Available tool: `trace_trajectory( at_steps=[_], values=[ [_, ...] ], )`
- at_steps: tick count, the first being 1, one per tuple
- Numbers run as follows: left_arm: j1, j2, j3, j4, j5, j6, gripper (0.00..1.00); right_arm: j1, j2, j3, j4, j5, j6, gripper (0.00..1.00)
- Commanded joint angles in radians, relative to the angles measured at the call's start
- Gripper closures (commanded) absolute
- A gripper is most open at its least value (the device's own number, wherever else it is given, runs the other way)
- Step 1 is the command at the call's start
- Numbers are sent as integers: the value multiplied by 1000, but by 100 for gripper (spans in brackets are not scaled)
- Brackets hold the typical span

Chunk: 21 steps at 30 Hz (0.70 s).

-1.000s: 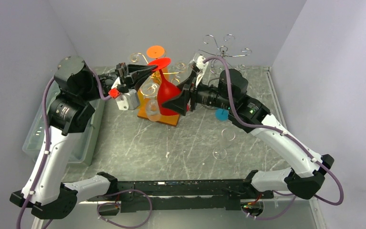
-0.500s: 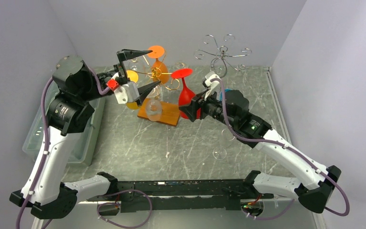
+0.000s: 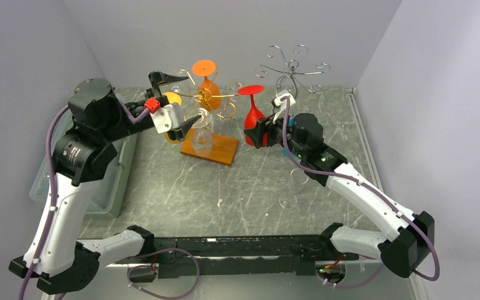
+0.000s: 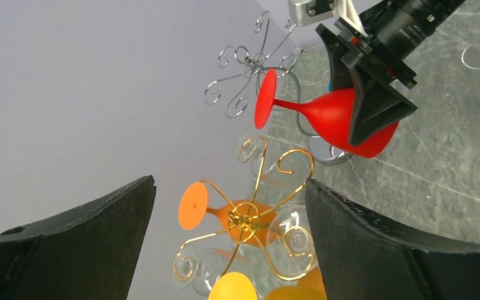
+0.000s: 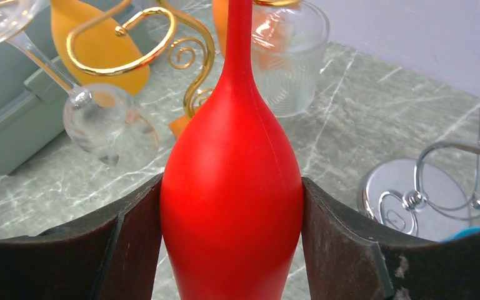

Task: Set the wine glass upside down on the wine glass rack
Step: Turn the wine glass upside down at the wine rack.

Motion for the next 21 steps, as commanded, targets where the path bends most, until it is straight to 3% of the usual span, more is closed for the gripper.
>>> trace_trajectory(
  at_steps=[1, 21],
  values=[
    [-3, -23, -3, -47, -30, -14, 5, -3, 34, 18, 144, -82, 4, 71],
    [-3, 48, 89, -168, -207, -99, 1, -3, 226, 88, 239, -231, 15, 74]
  ],
)
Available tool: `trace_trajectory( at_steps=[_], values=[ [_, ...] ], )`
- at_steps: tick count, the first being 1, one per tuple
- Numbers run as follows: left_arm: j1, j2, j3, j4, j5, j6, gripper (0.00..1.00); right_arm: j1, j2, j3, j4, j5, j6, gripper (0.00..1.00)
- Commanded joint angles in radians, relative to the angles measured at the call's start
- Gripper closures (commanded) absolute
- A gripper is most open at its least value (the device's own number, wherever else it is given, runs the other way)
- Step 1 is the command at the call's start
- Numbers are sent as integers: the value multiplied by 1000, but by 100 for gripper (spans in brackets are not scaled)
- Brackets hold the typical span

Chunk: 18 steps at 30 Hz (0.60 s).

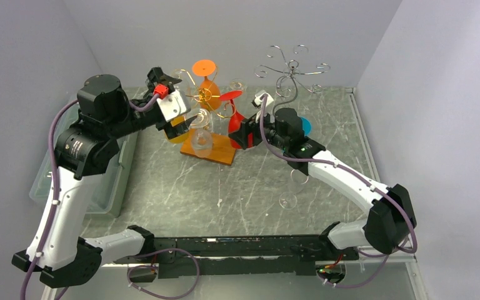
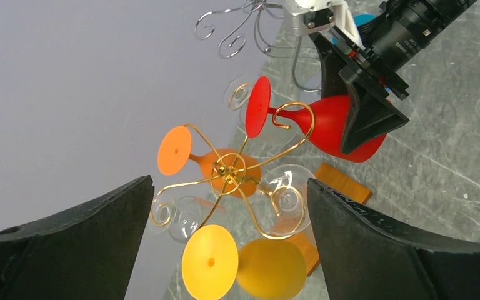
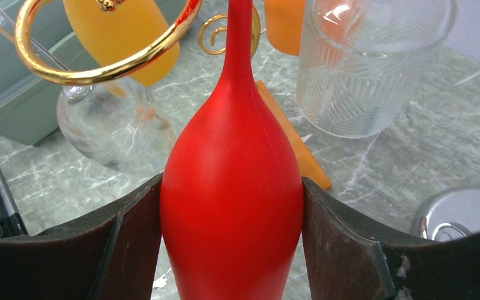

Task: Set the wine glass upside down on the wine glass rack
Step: Turn the wine glass upside down at the wine rack.

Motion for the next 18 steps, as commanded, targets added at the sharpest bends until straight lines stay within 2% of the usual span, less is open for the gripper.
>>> trace_trajectory(
  at_steps=[1, 18],
  values=[
    [-3, 17, 51, -27, -68, -47, 1, -1, 20, 60, 101, -71, 12, 75],
    [-3, 51, 52, -77, -165, -52, 1, 25, 32, -43, 290, -206, -115, 76]
  ],
)
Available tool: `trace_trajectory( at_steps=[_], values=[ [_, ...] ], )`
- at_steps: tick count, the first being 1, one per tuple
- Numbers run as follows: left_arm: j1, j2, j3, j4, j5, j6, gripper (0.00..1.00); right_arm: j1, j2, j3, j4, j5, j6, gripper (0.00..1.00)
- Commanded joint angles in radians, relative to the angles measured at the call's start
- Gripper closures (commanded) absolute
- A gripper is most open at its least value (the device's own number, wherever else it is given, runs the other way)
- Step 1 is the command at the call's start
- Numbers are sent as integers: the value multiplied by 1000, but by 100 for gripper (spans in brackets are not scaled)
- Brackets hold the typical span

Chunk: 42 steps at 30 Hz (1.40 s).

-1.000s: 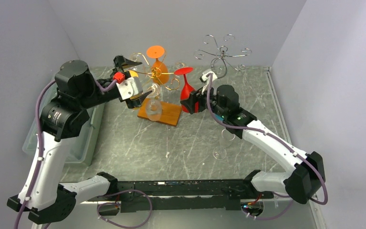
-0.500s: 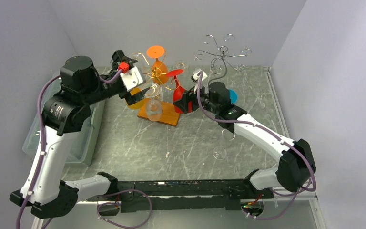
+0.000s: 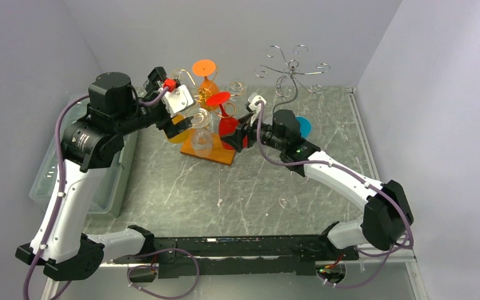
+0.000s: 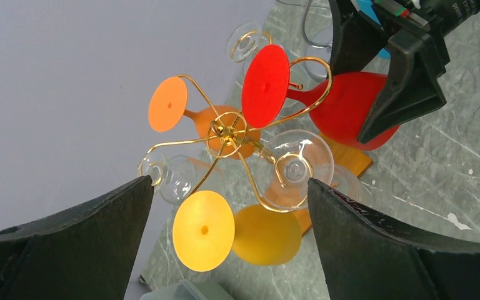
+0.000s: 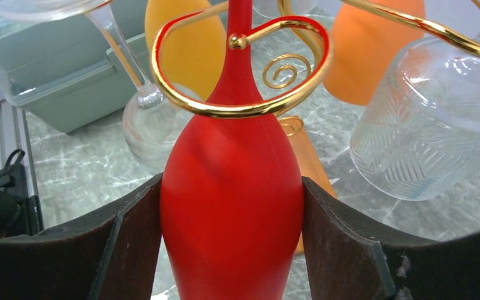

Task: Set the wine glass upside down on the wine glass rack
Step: Turn the wine glass upside down at the wine rack.

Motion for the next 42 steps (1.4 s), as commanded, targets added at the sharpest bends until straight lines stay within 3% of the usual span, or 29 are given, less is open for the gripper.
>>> trace_trajectory(
  at_steps=[1, 11, 25, 36, 39, 42],
  values=[
    [-3, 10, 30, 5, -31, -29, 1, 2, -18, -55, 178, -60, -65, 77],
    [-4, 57, 42, 38, -94, -78, 1, 2, -12, -168, 377, -69, -134, 78],
    [-3, 107, 67, 66, -139, -116, 1, 1, 39, -311, 783, -35, -146, 68],
    [-3, 114, 57, 77, -155, -111, 1, 0, 85, -355, 937, 66, -78, 68],
    [-4, 114, 56, 79, -152, -113, 1, 0, 101, -342, 909, 66, -57, 63],
    [-4, 114, 60, 74, -154, -111, 1, 0, 124, -337, 886, 72, -32, 51]
  ],
)
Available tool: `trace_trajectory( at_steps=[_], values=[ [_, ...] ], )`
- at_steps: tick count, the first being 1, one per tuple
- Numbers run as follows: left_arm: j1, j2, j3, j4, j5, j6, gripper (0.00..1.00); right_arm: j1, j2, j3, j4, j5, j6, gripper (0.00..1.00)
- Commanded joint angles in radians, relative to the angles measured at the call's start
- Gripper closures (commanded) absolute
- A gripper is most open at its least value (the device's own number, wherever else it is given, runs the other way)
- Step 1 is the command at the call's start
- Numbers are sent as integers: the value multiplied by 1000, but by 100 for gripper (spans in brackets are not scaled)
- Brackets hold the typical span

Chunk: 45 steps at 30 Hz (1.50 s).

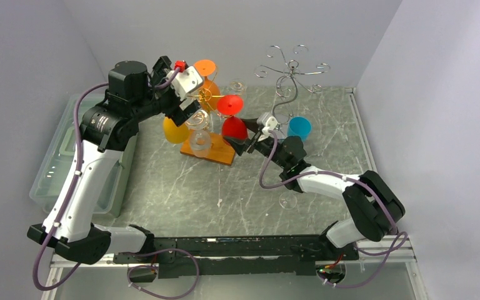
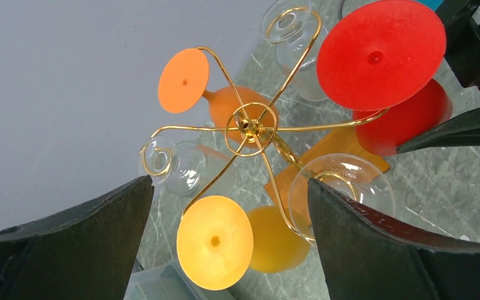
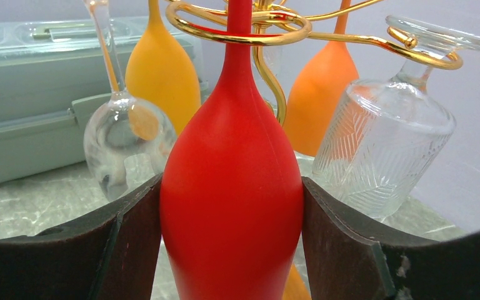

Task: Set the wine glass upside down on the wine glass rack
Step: Turn the wine glass upside down at the wine rack, then move the wine rack to the center of the board.

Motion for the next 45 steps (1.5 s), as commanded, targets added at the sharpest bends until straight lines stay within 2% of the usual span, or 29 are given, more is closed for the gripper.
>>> trace_trajectory(
  at_steps=[1, 3, 4, 5, 16, 17, 18, 19, 25, 28, 32, 35, 37, 40, 43, 45],
  values=[
    [-3, -3, 30, 31, -9, -14, 1, 0, 48, 15, 56, 26, 58, 48],
    [-4, -3, 35, 29, -7, -14, 1, 0, 61, 16, 36, 30, 71, 41],
    [-4, -4, 36, 29, -7, -14, 1, 0, 68, 16, 25, 31, 74, 32],
    [-4, -5, 38, 30, -6, -14, 1, 0, 71, 16, 17, 29, 74, 28],
    [-4, -17, 23, 38, -12, -5, 1, 2, 37, 20, -86, 46, 39, 21],
    [-4, -18, 23, 39, -12, -5, 1, 2, 37, 19, -95, 47, 39, 17],
    [-4, -18, 22, 39, -13, -5, 1, 2, 36, 16, -95, 50, 41, 5],
    [-4, -19, 22, 38, -12, -4, 1, 2, 35, 13, -93, 52, 44, 1],
    [-3, -23, 29, 35, -15, -1, 1, 8, 13, -5, -86, 88, 50, 0],
    [-3, -23, 37, 29, -18, 1, 1, 11, -23, -3, -136, 105, 40, 0],
    [-3, -16, 71, 1, -21, -14, 1, 22, -164, -20, -269, 156, 64, 0],
    [-3, -11, 93, -23, -28, -42, 1, 63, -266, -28, -448, 211, 101, 0],
    [-3, -12, 98, -38, -31, -65, 1, 111, -310, -44, -530, 274, 125, 5],
    [-3, -27, 81, -41, -48, -100, 1, 188, -315, -90, -579, 356, 180, 24],
    [-3, -67, 46, -41, -28, -94, 1, 234, -245, -115, -587, 431, 243, 44],
    [-2, -114, -15, -33, 0, -85, 1, 245, -179, -118, -572, 467, 278, 52]
  ],
)
